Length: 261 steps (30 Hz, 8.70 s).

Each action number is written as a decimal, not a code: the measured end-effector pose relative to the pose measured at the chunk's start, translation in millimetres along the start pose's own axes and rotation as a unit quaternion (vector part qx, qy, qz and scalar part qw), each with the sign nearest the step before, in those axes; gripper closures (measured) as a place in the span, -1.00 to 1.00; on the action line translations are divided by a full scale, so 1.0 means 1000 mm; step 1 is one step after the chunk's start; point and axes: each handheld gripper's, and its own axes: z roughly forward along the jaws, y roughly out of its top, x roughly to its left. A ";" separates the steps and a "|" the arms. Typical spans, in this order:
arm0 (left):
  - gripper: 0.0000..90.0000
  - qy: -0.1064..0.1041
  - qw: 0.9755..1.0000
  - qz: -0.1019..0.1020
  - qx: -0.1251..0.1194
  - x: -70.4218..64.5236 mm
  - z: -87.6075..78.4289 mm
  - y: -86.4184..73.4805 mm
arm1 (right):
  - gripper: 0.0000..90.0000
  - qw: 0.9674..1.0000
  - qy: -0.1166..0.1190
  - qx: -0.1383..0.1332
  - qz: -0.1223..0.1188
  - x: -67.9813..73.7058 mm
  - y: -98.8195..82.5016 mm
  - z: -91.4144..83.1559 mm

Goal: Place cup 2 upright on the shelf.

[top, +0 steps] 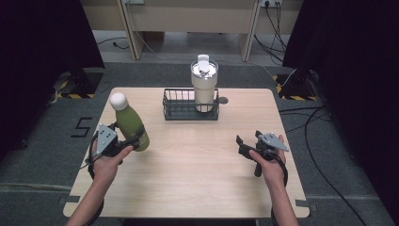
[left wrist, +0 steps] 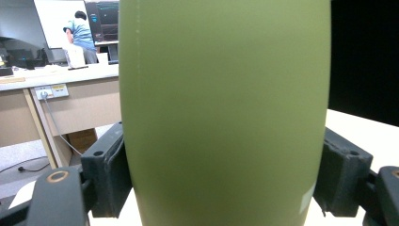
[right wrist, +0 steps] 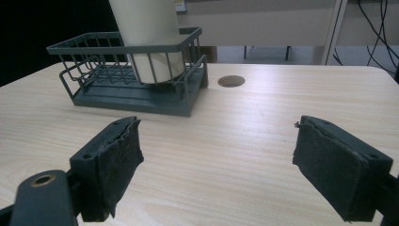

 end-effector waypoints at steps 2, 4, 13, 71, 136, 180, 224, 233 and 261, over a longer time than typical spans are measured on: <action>-0.55 0.000 1.000 0.000 0.000 0.000 0.002 0.000 | -0.66 1.000 0.000 0.000 0.000 0.000 0.000 0.000; -0.55 -0.001 1.000 0.000 -0.002 -0.001 0.003 0.001 | -0.66 1.000 0.000 0.000 0.000 0.000 0.000 0.000; -0.55 -0.003 1.000 0.002 -0.004 -0.002 0.011 0.004 | -0.66 1.000 -0.001 0.001 0.003 0.000 0.000 0.000; -0.55 -0.022 1.000 0.008 -0.021 -0.013 0.053 0.027 | -0.66 1.000 -0.003 0.004 0.004 -0.002 -0.002 0.000; -0.55 -0.024 0.999 -0.006 -0.029 -0.012 0.151 0.055 | -0.66 1.000 -0.002 0.008 0.012 -0.005 -0.006 0.003; -0.55 -0.001 1.000 -0.024 -0.017 -0.006 0.213 0.053 | -0.66 1.000 0.001 0.013 0.014 -0.006 -0.010 0.005; -0.55 0.015 0.999 -0.024 0.042 -0.007 0.243 0.013 | -0.66 1.000 0.003 0.022 0.018 -0.005 -0.015 0.007; -0.56 0.018 0.998 -0.029 0.049 -0.005 0.243 0.007 | -0.66 1.000 0.005 0.023 0.014 -0.005 -0.015 0.008; -0.69 0.011 0.998 -0.018 0.055 -0.008 0.242 0.006 | -0.66 1.000 0.008 0.024 0.012 -0.003 -0.015 0.007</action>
